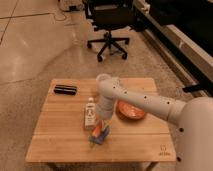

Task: Place the pepper on the white sponge

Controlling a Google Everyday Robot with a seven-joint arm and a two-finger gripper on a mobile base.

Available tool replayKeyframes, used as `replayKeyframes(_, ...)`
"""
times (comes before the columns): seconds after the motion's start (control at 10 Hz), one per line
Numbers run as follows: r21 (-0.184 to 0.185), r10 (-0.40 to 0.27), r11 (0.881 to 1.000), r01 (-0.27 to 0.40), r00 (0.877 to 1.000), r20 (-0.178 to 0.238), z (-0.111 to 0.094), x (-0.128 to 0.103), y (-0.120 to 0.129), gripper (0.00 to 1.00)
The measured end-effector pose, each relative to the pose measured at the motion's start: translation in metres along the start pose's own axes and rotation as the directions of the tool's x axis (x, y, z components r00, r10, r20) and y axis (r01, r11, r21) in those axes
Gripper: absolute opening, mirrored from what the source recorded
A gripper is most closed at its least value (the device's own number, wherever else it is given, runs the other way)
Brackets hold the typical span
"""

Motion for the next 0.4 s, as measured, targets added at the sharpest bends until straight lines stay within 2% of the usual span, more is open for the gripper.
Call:
replayKeyframes(0.2,-0.006,0.0,1.0,0.0,1.0,0.007,-0.001,0.001,0.001,0.68)
replayKeyframes(0.4,-0.012,-0.016,1.0,0.016,1.0,0.0,-0.01,0.002,0.001,0.68)
